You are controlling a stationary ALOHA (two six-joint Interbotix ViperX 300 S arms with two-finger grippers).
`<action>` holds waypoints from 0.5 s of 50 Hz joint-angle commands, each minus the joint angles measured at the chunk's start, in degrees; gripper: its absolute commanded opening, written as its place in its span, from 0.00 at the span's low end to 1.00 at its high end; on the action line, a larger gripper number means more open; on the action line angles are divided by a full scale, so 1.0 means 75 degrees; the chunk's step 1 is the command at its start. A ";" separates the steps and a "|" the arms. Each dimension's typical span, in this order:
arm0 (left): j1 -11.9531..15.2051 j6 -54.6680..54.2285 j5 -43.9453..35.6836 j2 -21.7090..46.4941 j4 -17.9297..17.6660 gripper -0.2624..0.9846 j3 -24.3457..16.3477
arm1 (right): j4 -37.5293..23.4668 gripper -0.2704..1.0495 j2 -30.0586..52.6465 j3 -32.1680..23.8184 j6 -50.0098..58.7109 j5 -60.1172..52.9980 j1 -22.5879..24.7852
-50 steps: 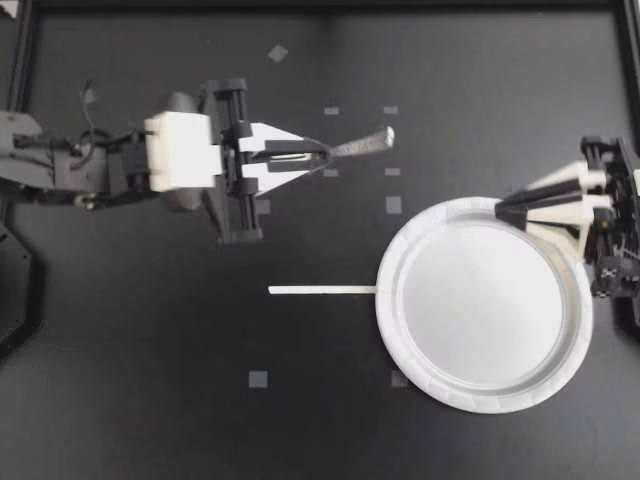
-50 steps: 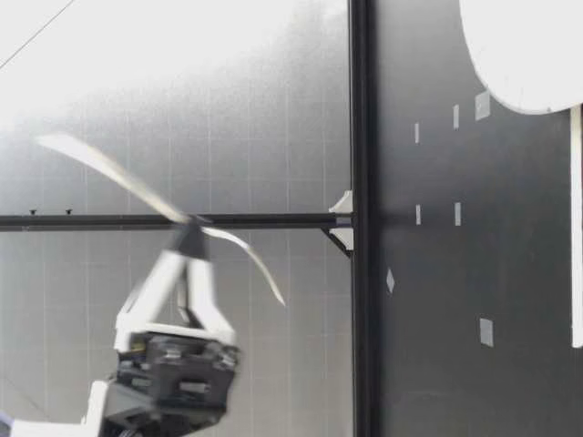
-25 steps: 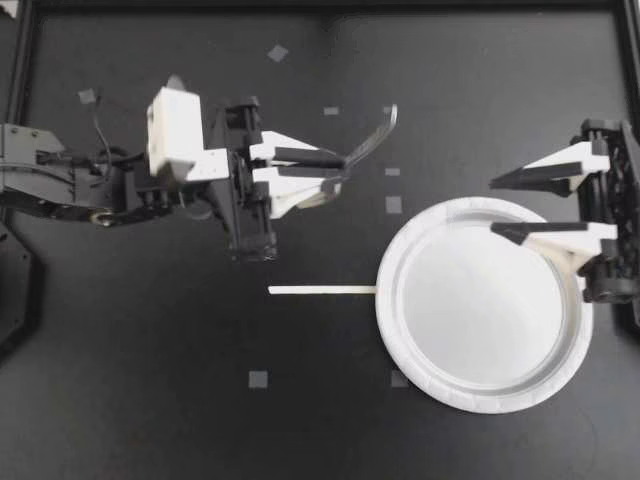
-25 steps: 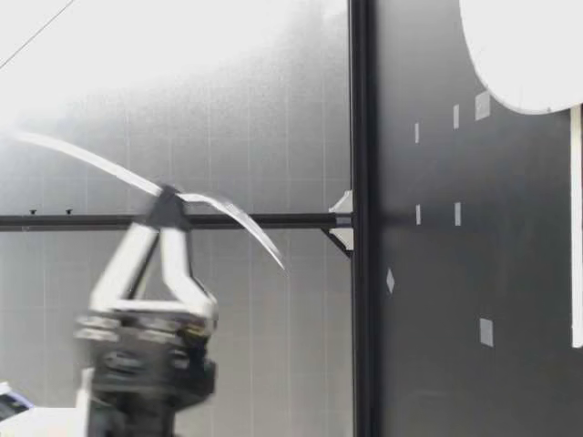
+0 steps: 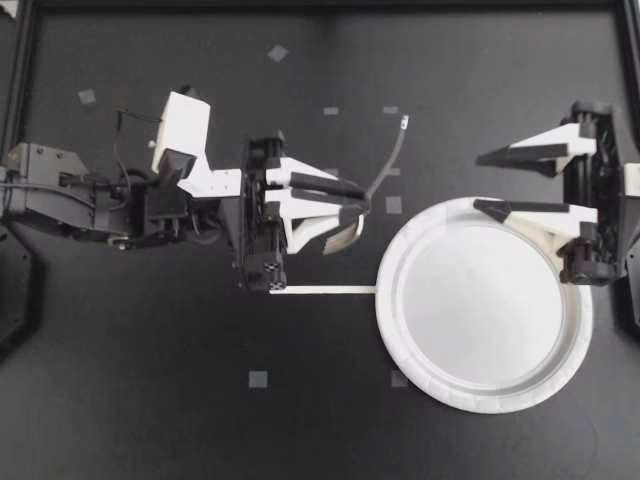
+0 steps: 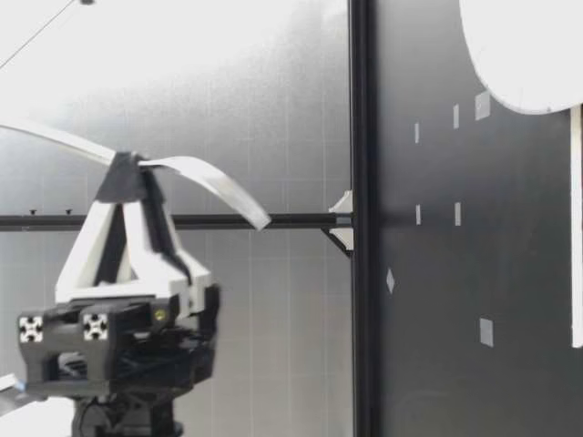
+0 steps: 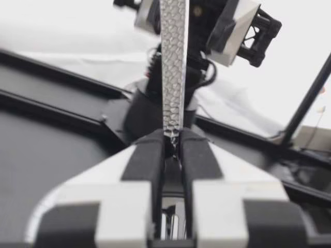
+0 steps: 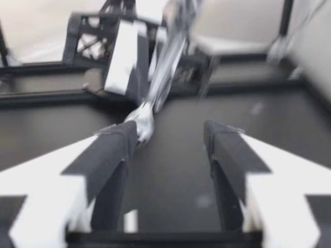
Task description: Pick up the fork and place it on the plate.
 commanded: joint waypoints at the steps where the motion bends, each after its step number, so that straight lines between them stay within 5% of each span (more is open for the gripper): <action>1: -0.0023 -0.0797 -0.0070 -0.0094 0.0012 0.18 -0.0141 | -0.0926 0.63 -0.0199 -0.0211 -0.1465 0.0199 -0.0141; 15: -0.0234 -0.4289 -0.0246 -0.0328 0.0164 0.18 -0.0258 | -0.1125 0.63 -0.0457 -0.0105 -0.6246 0.1477 -0.0340; 25: -0.0445 -0.6832 -0.0305 0.0012 0.0234 0.18 -0.0598 | -0.1172 0.63 -0.0375 -0.0117 -0.9668 0.1570 -0.1266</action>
